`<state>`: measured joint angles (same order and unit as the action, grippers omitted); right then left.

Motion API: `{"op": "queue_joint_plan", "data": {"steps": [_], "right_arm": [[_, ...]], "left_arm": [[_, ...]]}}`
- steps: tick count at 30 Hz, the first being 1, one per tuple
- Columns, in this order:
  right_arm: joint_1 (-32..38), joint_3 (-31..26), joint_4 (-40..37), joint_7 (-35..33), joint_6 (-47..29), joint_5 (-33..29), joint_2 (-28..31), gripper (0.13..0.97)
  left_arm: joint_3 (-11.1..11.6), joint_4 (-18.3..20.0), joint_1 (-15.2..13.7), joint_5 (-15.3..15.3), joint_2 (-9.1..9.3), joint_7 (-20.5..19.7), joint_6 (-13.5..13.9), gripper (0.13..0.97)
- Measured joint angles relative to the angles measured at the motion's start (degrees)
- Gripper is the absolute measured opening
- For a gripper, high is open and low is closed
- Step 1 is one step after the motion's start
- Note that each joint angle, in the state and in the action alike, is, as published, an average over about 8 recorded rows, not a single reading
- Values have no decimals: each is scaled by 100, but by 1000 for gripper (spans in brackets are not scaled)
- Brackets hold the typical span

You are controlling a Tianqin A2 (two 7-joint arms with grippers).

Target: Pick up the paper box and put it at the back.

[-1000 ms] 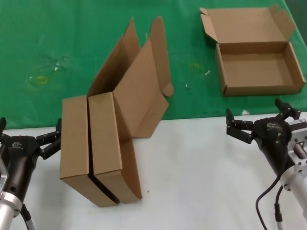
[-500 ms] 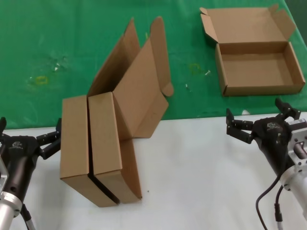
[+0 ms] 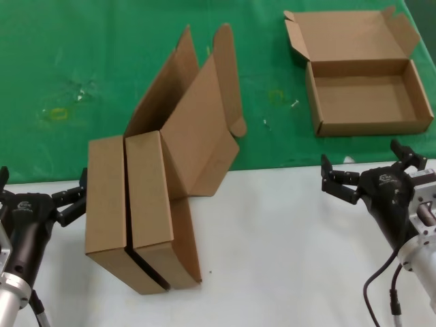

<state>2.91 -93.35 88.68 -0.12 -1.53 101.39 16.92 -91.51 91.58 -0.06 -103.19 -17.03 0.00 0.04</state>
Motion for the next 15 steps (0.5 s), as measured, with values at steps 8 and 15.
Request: {"op": "queue_joint_plan", "data": {"steps": [8, 15], "right_arm": [[0, 0, 0, 0, 0, 0, 0, 966], [0, 0, 0, 0, 0, 0, 0, 966]], "left_arm": [[0, 0, 0, 0, 0, 0, 0, 966], [0, 0, 0, 0, 0, 0, 0, 966]]}}
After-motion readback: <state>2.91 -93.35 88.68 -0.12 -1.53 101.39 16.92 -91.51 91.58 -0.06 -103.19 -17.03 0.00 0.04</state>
